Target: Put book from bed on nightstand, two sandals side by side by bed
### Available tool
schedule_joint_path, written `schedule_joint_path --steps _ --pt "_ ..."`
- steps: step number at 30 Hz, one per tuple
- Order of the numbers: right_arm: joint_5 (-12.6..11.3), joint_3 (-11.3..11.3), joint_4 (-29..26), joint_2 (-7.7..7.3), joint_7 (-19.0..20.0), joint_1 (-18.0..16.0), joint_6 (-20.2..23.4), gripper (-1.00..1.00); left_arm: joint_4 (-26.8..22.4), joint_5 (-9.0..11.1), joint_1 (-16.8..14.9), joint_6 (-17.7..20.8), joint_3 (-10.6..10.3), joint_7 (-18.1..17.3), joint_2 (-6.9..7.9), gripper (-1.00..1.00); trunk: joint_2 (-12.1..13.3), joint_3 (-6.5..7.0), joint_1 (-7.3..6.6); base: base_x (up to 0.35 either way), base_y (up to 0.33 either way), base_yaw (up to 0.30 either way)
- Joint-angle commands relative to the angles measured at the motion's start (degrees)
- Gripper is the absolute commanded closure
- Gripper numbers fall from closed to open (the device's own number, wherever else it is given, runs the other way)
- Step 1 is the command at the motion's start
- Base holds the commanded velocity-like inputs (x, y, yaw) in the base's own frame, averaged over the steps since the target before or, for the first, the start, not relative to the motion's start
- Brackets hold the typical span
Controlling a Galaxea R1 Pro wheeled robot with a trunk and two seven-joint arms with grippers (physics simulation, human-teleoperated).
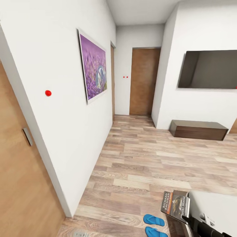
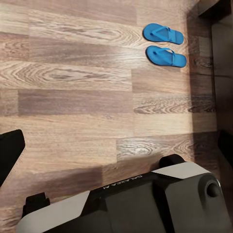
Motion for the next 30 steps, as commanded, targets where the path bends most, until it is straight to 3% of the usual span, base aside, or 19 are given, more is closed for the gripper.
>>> schedule_joint_path --steps 1,11,24,30 --pt "-0.4 -0.2 0.0 -0.01 0.2 0.0 0.6 1.0 0.1 0.4 -0.1 -0.2 -0.5 -0.2 0.01 -1.0 -0.1 -0.13 0.07 0.276 0.0 0.0" --pt "-0.4 -0.1 -0.1 -0.01 0.4 0.0 0.7 1.0 0.1 0.4 -0.1 -0.2 -0.5 -0.2 0.01 -1.0 -0.1 -0.13 0.07 0.068 0.0 0.022" --pt "-0.4 -0.1 -0.1 -0.01 0.3 -0.1 0.7 1.0 0.1 0.4 -0.1 -0.2 -0.5 -0.2 0.01 -1.0 -0.1 -0.13 0.07 0.002 0.0 0.25" --pt "-0.4 -0.2 -0.1 -0.01 0.3 -0.1 0.7 1.0 0.1 0.4 -0.1 -0.2 -0.5 -0.2 0.01 -1.0 -0.1 -0.13 0.07 0.0 0.0 0.061"
